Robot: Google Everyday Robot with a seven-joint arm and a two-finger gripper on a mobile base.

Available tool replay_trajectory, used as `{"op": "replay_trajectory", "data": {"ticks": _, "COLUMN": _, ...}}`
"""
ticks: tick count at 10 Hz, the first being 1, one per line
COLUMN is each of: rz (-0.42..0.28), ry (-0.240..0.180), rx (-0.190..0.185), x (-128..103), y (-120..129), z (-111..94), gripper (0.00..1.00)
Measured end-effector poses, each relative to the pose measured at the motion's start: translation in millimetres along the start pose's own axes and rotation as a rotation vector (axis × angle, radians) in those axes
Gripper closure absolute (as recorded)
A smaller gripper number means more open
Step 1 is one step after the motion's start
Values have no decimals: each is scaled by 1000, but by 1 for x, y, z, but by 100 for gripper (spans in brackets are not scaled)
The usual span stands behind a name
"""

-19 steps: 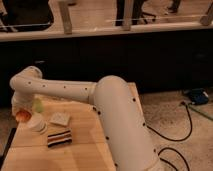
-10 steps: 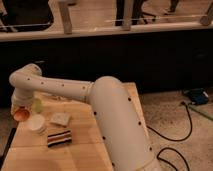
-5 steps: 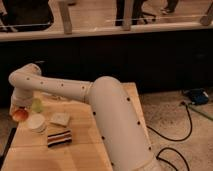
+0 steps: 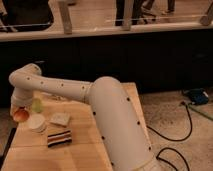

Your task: Place apple in paper cup

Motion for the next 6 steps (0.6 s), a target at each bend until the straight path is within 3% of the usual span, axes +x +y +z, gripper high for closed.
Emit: {"op": "replay_trajectory", "data": {"ticks": 6, "rz": -5, "ry": -14, "rx": 3, "x": -1, "y": 0, "z": 0, "gripper": 47}}
